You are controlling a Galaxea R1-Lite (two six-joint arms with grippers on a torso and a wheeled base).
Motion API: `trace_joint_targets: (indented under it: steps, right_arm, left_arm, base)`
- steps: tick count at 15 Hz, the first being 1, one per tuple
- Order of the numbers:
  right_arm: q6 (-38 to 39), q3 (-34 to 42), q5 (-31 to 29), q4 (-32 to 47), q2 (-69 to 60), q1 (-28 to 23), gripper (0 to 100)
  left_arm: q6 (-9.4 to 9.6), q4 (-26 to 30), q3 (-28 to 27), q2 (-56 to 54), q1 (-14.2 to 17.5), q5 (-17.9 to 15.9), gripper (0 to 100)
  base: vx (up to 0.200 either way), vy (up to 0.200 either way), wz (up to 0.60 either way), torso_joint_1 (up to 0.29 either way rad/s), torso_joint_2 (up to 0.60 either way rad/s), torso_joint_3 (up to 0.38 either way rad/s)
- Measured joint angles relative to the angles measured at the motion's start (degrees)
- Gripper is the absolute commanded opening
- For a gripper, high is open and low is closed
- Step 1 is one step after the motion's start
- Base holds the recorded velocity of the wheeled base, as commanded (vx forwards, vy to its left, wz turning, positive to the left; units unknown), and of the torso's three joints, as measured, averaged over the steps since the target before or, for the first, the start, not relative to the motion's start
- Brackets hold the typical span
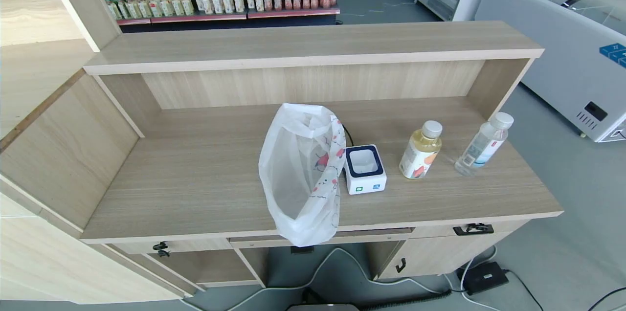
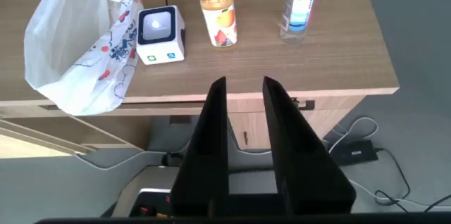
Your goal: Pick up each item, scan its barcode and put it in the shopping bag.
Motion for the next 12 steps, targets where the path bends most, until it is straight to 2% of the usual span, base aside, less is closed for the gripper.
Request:
trace_joint_targets:
  steps: [2,4,7,12]
  right_arm:
    - [-1.1,-1.6,3.0,-4.4,8.5,0.4,100]
    - [-3.4,-1.8,2.9,-10.3,17.8,-0.6,100]
    - [-7.0,-0.2,2.4,-26.1,31.8,-1.5,100]
    - [-8.1,2.2,0.5,-50.6,55.5,-0.7,100]
  left_arm:
    - [0.00,0.0,0.0,0.0,0.0,0.0,100]
    - [0.00,0.0,0.0,0.0,0.0,0.0,100]
    - [0.01,0.0,0.0,0.0,0.0,0.0,100]
    - [0.00,0.0,0.0,0.0,0.0,0.0,100]
  base:
    - [0.000,0.000,0.00,0.000,0.00,0.000]
    - [0.000,0.000,0.00,0.000,0.00,0.000]
    - [0.000,0.000,0.00,0.000,0.00,0.000]
    - [0.000,0.000,0.00,0.000,0.00,0.000]
